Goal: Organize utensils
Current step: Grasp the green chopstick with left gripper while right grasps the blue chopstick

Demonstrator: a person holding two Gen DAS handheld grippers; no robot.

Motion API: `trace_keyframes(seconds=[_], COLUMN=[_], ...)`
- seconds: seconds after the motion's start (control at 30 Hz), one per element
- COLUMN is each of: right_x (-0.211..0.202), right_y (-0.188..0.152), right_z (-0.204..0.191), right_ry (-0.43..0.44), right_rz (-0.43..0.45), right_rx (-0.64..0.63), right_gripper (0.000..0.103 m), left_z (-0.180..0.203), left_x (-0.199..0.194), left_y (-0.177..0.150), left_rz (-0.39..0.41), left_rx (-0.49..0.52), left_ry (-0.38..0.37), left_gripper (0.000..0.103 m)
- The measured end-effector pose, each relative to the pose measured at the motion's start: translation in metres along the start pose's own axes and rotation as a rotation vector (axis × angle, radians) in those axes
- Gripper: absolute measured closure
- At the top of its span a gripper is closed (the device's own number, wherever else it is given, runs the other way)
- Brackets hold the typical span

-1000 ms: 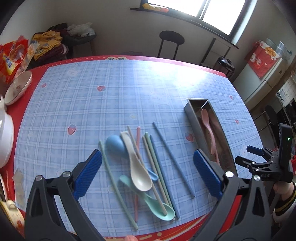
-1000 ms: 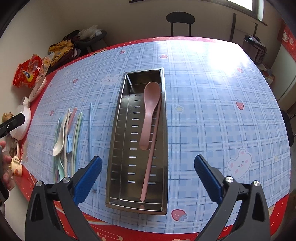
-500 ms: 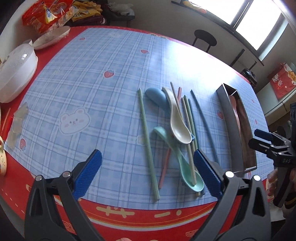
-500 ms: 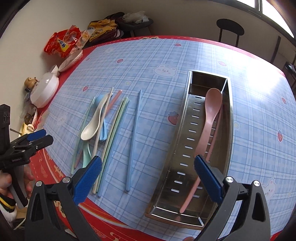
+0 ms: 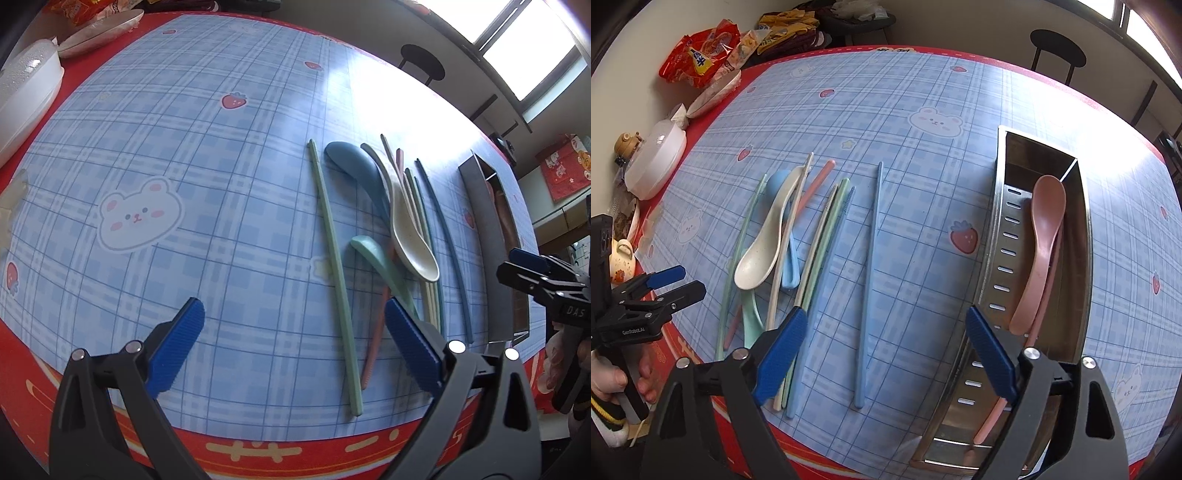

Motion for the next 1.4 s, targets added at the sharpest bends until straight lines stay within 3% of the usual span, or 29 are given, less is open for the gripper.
trace_keyframes(seconds=[0.1,0.17,0.27,0.53,0.73,0.93,1.13,1.3,1.37,1.4], right_x=[0.007,0.012,0.02,0.047,0.047,0.047,0.048,0.047,0.046,0.045], right_y=[0.005,0.009,0.017,0.026,0.027,0.027,0.021,0.021,0.02,0.02], right_z=[-0.006,-0.011,-0.018,-0.02,-0.024,-0.026,-0.026,-0.029,-0.029,-0.028], right_ry=[0.002,-0.01,-0.018,-0.052,-0.11,-0.115,-0.11,-0.109,-0.106,-0.103], right_rz=[-0.028,-0.037,-0.051,-0.089,-0.062,-0.039,-0.025,-0.025,-0.025,-0.025], right_rx=[-0.037,-0.062,-0.081,-0.07,-0.079,-0.079,-0.078,-0.086,-0.086,-0.083], right_gripper=[0.037,0.044,0.054,0.068,0.073,0.073,0.079,0.092,0.095,0.095], left_z=[0.006,0.011,0.017,0.033,0.042,0.051,0.061,0.052,0.043,0.038], left_x=[0.002,0.004,0.008,0.019,0.023,0.03,0.039,0.034,0.03,0.028], left_y=[0.007,0.012,0.014,0.02,0.016,0.013,0.012,0.014,0.014,0.013], left_rz=[0.009,0.007,0.004,0.014,0.03,0.047,0.049,0.062,0.067,0.068], left_rx=[0.02,0.027,0.033,0.053,0.075,0.103,0.153,0.101,0.077,0.064], left_ry=[0.002,0.001,0.007,0.046,0.092,0.159,0.289,0.295,0.294,0.286], left_gripper=[0.013,0.028,0.031,0.051,0.052,0.051,0.045,0.064,0.08,0.083])
Point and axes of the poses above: each gripper's, at about its wrist camera, not at the fingertips, and x roughly the way its jaws point, z to its right, y to its top, the point moved 9 cm from there along x, roughly the way its jaws point, and after that the axes turned 15 degrees about -z, right-handed, at the moved point
